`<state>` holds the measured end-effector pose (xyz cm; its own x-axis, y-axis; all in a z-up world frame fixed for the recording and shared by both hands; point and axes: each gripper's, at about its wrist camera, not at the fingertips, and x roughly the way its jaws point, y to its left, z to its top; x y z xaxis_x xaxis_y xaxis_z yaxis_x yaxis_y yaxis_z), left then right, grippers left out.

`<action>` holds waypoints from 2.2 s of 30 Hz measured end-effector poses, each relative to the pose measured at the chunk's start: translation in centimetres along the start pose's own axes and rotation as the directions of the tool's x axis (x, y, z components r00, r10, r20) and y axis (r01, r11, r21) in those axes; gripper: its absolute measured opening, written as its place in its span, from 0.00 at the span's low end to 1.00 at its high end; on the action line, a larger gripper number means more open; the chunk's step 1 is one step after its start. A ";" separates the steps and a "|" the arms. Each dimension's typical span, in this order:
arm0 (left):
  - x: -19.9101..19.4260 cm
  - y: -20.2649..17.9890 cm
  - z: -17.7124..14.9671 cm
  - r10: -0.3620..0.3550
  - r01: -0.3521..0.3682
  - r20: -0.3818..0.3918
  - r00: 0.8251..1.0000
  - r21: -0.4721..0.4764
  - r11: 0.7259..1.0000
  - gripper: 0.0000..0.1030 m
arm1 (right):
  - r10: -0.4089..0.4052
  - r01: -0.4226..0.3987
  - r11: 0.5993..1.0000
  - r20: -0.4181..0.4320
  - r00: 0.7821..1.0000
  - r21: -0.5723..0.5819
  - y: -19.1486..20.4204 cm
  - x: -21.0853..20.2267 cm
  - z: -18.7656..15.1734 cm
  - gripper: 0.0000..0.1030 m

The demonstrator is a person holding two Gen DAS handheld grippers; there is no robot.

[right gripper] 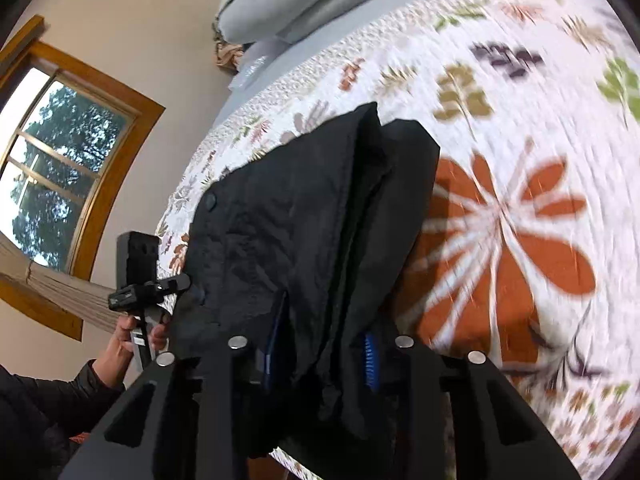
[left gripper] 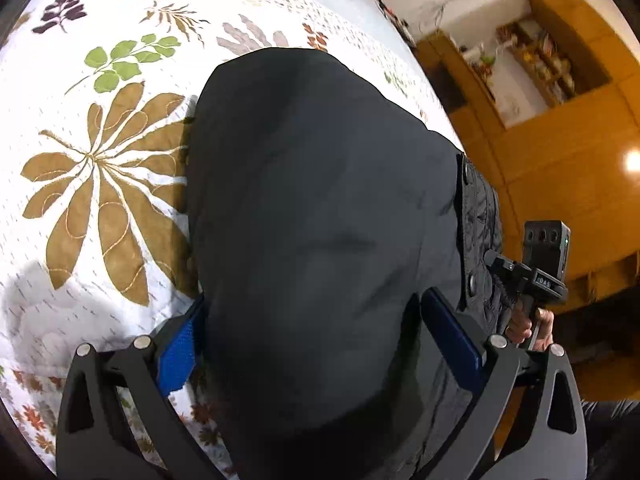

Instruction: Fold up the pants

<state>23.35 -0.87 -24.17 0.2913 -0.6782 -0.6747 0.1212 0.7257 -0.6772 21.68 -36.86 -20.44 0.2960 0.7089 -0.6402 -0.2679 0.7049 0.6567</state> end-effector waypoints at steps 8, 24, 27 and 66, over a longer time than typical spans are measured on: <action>1.4 0.7 3.9 -0.001 0.005 0.057 0.998 -0.057 0.998 0.96 | -0.019 0.020 0.999 0.029 0.999 -0.043 1.3 1.3 6.0 0.30; 3.0 1.6 13.6 0.110 -0.107 0.063 0.992 -0.043 0.993 0.95 | 0.015 -0.017 0.997 0.025 1.000 0.070 -3.5 5.1 11.7 0.31; 3.0 2.0 13.8 0.118 -0.117 0.068 0.991 -0.025 0.993 0.95 | 0.004 -0.005 0.995 0.010 1.000 0.101 -4.7 5.3 11.0 0.41; -6.1 -9.0 6.5 0.400 -0.522 0.481 0.780 0.148 0.840 0.97 | -0.245 0.272 0.952 0.183 0.952 -0.139 2.6 3.6 3.2 0.53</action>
<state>26.66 -2.56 -12.02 0.7323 -0.1830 -0.6559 0.0904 0.9808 -0.1727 24.99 -32.51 -19.75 0.5155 0.4976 -0.6976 -0.3020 0.8674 0.3955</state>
